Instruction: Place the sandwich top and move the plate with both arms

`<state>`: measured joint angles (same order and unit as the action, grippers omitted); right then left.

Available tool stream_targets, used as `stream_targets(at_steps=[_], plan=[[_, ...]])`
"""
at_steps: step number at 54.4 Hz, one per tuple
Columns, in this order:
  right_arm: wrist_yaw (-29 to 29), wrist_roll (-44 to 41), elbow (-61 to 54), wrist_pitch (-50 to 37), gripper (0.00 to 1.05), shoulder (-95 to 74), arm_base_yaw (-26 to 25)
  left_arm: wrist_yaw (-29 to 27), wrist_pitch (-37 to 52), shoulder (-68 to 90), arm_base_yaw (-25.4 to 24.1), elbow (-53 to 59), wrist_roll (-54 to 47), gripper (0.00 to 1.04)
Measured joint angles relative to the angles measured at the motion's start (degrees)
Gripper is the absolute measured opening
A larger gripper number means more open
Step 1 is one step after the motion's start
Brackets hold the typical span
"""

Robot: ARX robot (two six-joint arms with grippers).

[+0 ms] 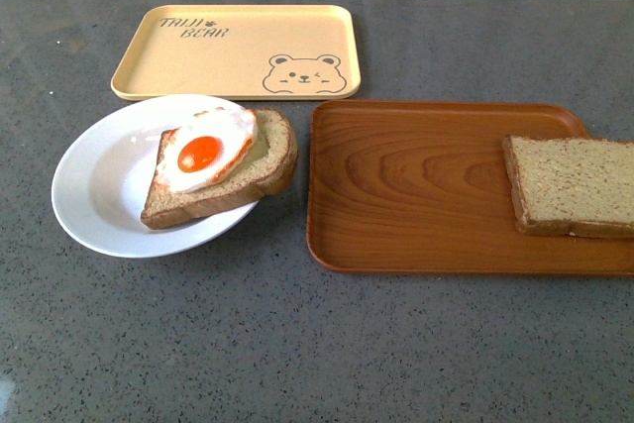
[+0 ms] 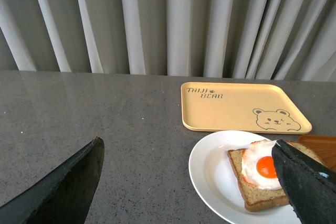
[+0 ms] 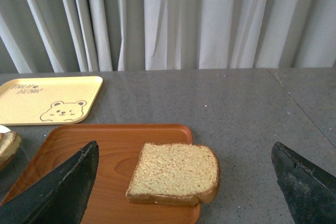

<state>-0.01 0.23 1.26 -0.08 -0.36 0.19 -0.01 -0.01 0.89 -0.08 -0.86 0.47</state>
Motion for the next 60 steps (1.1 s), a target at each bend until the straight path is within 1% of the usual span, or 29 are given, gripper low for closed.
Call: stream_targets(at_steps=[3,4,6,7,8,9,10,12,15,16,19,24,30,35,43,60], plan=[[0.0,0.0,0.0,0.0,0.96,0.0,0.0,0.0,0.0,0.0,0.0,0.0,0.0,0.96],[0.8,0.6,0.5,1.6,0.96,-0.9,-0.3,0.0,0.0,0.0,0.0,0.0,0.0,0.96],[3.6,2.1,2.7,7.3,0.96,-3.4,-1.4,0.0,0.0,0.0,0.0,0.0,0.0,0.96],[4.6,2.8,4.5,11.4,0.96,-6.3,-2.6,0.0,0.0,0.0,0.0,0.0,0.0,0.96],[5.1,3.1,5.4,13.2,0.96,-7.9,-3.3,0.0,0.0,0.0,0.0,0.0,0.0,0.96],[7.0,3.3,7.0,16.2,0.96,-11.2,-4.9,0.0,0.0,0.0,0.0,0.0,0.0,0.96],[8.6,3.3,8.4,18.1,0.96,-14.5,-6.7,0.0,0.0,0.0,0.0,0.0,0.0,0.96],[10.5,3.2,9.8,18.4,0.96,-19.1,-9.5,0.0,0.0,0.0,0.0,0.0,0.0,0.96],[13.7,2.5,11.2,16.7,0.96,-24.5,-13.4,0.0,0.0,0.0,0.0,0.0,0.0,0.96],[15.5,1.8,12.1,14.4,0.96,-28.4,-16.3,0.0,0.0,0.0,0.0,0.0,0.0,0.96],[18.2,0.6,13.4,10.9,0.96,-33.4,-20.1,0.0,0.0,0.0,0.0,0.0,0.0,0.96],[22.3,-1.5,16.9,2.5,0.96,-46.8,-28.0,0.0,0.0,0.0,0.0,0.0,0.0,0.96],[24.7,-1.6,20.8,-2.2,0.96,-59.3,-32.3,0.0,0.0,0.0,0.0,0.0,0.0,0.96],[26.3,-1.4,25.0,-7.6,0.96,-73.9,-33.3,0.0,0.0,0.0,0.0,0.0,0.0,0.96],[27.0,-0.9,28.9,-12.6,0.96,-85.9,-32.2,0.0,0.0,0.0,0.0,0.0,0.0,0.96],[26.7,1.4,33.6,-20.0,0.96,-99.3,-26.1,0.0,0.0,0.0,0.0,0.0,0.0,0.96]])
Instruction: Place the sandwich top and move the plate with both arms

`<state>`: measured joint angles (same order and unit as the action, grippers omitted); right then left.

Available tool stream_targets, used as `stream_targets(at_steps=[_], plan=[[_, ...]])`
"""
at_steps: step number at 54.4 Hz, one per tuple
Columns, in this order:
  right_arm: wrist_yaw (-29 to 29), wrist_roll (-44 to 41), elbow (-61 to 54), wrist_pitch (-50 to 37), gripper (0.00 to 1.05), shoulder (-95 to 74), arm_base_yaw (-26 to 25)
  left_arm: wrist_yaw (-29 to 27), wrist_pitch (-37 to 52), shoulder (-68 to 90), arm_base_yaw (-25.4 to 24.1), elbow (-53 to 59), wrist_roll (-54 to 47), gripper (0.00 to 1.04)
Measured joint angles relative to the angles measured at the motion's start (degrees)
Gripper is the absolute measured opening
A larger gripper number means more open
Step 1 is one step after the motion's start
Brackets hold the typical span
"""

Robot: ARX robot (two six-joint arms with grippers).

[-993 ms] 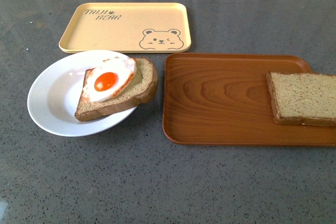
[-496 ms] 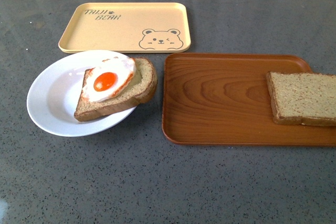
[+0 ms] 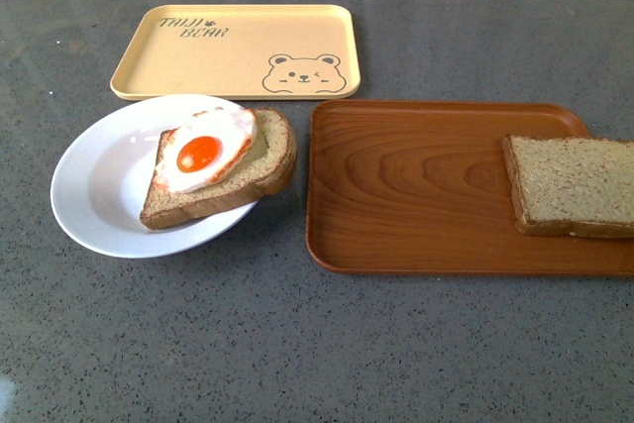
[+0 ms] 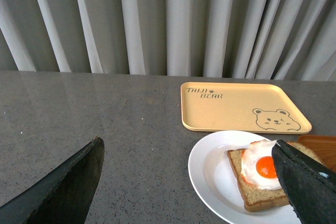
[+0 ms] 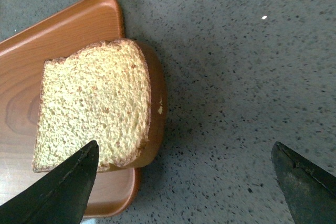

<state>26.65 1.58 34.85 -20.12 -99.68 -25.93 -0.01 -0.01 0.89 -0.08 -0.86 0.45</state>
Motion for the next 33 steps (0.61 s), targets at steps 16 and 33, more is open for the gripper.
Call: stream_targets(at_steps=[16,33], plan=[[-0.2,4.2,2.4,-5.1,0.96,-7.0,4.2,0.0,0.0,0.0,0.0,0.0,0.0,0.96],[-0.7,8.9,5.1,-7.4,0.96,-11.9,7.5,0.0,0.0,0.0,0.0,0.0,0.0,0.96]])
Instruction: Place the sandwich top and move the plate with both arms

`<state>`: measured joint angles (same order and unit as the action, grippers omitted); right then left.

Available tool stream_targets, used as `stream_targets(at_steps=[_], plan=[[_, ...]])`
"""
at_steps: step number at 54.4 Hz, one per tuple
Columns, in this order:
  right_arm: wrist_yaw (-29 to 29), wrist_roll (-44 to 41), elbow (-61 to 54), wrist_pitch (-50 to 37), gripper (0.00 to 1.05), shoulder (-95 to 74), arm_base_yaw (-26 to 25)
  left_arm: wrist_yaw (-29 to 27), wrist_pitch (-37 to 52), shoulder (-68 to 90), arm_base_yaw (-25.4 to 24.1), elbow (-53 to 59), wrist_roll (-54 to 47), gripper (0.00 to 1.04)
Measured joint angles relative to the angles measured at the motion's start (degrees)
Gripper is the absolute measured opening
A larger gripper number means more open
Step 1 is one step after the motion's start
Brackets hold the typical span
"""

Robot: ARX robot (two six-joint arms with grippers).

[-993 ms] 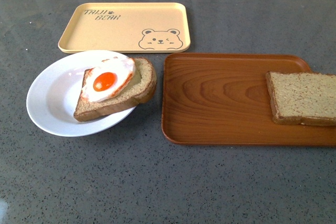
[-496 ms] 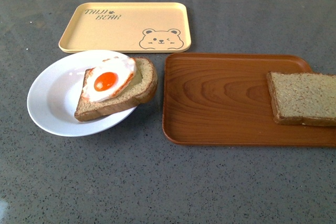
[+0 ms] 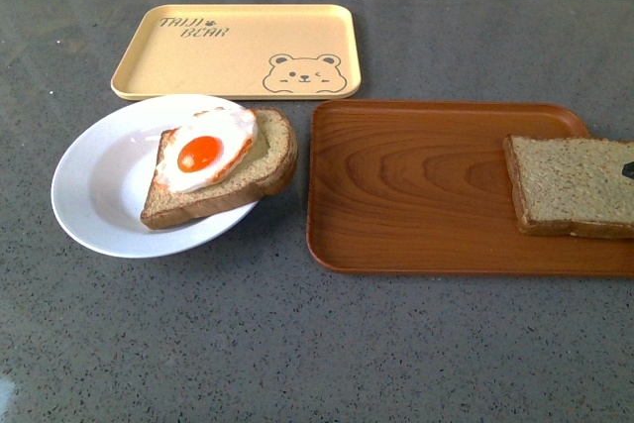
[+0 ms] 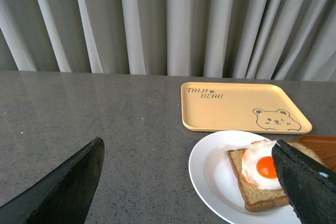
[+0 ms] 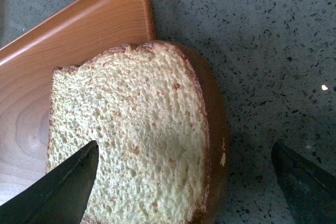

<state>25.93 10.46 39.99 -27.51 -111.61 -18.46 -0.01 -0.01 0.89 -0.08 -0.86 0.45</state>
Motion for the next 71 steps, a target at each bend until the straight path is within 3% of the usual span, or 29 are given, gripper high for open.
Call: stream_targets(at_steps=[2,14,29,36,48,56,62,71], plan=[[-0.1,0.4,0.1,-0.1,0.92,-0.2,0.2,0.0,0.0,0.0,0.0,0.0,0.0,0.96],[-0.4,2.3,0.6,-0.2,0.46,-0.2,0.7,0.0,0.0,0.0,0.0,0.0,0.0,0.96],[1.5,5.5,0.7,1.4,0.02,4.4,0.8,0.0,0.0,0.0,0.0,0.0,0.0,0.96],[2.2,7.9,0.7,1.9,0.02,8.6,1.4,0.0,0.0,0.0,0.0,0.0,0.0,0.96],[0.5,15.9,2.4,0.7,0.02,15.0,9.0,0.0,0.0,0.0,0.0,0.0,0.0,0.96],[-2.9,20.1,5.1,-1.6,0.02,15.6,17.0,0.0,0.0,0.0,0.0,0.0,0.0,0.96],[-7.4,24.7,9.9,-4.3,0.02,12.5,26.3,0.0,0.0,0.0,0.0,0.0,0.0,0.96],[-12.0,28.9,14.2,-6.4,0.02,7.3,34.8,0.0,0.0,0.0,0.0,0.0,0.0,0.96]])
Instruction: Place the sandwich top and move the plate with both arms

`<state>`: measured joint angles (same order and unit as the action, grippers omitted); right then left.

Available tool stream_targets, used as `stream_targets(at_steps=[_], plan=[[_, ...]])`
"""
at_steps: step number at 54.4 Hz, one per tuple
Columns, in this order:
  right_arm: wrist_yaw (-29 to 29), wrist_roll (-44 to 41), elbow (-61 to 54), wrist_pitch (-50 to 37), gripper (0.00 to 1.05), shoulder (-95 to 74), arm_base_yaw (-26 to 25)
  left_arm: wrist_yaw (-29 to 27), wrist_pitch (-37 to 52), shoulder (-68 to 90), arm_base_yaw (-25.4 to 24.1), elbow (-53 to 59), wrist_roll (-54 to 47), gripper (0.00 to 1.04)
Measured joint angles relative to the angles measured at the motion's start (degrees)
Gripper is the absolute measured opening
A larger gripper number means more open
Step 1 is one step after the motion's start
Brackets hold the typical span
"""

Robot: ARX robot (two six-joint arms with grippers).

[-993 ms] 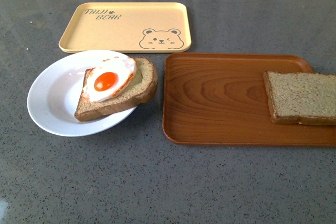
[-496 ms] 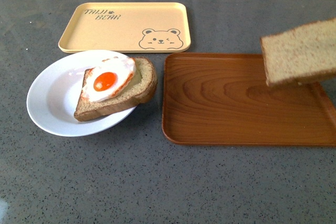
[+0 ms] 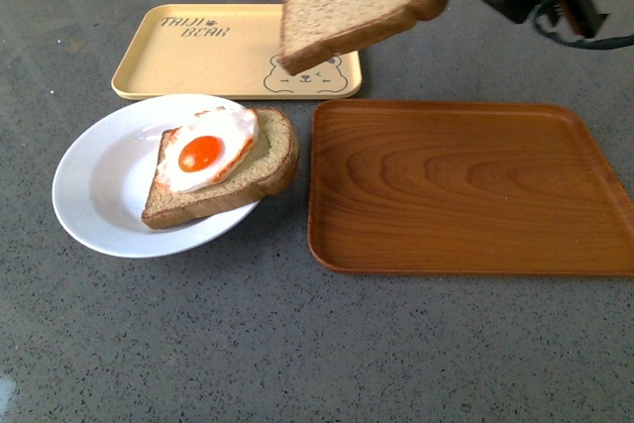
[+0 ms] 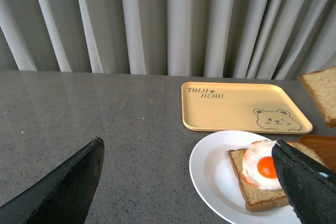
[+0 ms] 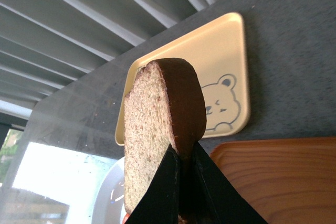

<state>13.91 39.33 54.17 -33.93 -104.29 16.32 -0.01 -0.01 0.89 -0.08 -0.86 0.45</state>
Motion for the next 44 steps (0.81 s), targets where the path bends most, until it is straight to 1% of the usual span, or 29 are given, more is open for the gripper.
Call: stream_targets(at_steps=[7,13,19,28,44], plan=[[-3.0,2.1,1.5,-1.6,0.02,-3.0,5.6,0.0,0.0,0.0,0.0,0.0,0.0,0.96],[-5.0,3.5,2.3,-2.5,0.02,-4.9,9.2,0.0,0.0,0.0,0.0,0.0,0.0,0.96],[-8.6,5.8,2.7,-3.3,0.02,-7.3,13.2,0.0,0.0,0.0,0.0,0.0,0.0,0.96],[-13.0,7.4,2.6,-3.8,0.02,-8.5,16.1,0.0,0.0,0.0,0.0,0.0,0.0,0.96],[-16.3,10.8,1.8,-4.0,0.02,-9.4,19.4,0.0,0.0,0.0,0.0,0.0,0.0,0.96]])
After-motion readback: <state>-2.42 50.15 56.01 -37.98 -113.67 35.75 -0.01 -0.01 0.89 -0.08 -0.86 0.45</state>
